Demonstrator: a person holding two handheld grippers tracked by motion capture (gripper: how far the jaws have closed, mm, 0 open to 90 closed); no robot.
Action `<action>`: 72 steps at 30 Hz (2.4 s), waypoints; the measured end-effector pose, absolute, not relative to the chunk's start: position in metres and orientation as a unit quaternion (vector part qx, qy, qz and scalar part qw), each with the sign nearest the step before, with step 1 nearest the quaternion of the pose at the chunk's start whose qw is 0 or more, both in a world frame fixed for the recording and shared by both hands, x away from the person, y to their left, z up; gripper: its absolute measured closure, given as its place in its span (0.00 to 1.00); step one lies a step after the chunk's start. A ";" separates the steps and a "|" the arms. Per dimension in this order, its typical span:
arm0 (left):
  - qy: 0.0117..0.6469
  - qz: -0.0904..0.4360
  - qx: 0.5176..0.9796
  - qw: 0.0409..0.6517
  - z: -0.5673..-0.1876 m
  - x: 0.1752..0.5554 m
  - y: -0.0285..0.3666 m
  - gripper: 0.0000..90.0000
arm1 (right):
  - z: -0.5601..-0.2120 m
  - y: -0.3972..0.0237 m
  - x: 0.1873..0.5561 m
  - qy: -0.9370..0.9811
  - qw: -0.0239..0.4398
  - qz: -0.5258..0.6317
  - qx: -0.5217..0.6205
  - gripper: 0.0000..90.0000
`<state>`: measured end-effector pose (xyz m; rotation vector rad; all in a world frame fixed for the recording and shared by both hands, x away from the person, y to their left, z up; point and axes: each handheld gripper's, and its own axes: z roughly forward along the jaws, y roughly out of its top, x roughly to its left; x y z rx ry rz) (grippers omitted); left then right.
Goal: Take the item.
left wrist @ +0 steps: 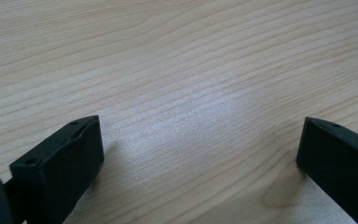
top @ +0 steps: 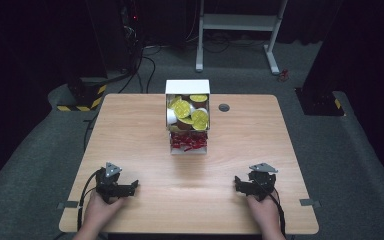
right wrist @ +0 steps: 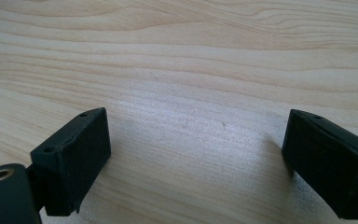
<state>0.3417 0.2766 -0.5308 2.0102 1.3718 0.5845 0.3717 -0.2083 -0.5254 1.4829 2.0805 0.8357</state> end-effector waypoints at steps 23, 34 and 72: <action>0.522 0.222 0.762 0.313 -0.531 0.344 0.275 0.00 | -0.525 -0.210 0.367 0.767 0.215 0.307 0.521 0.09; 0.522 0.222 0.762 0.313 -0.531 0.345 0.275 0.00 | -0.523 -0.213 0.367 0.764 0.213 0.319 0.518 0.12; 0.544 0.226 0.747 0.308 -0.531 0.347 0.268 0.00 | -0.488 -0.191 0.370 0.764 0.204 0.394 0.469 0.13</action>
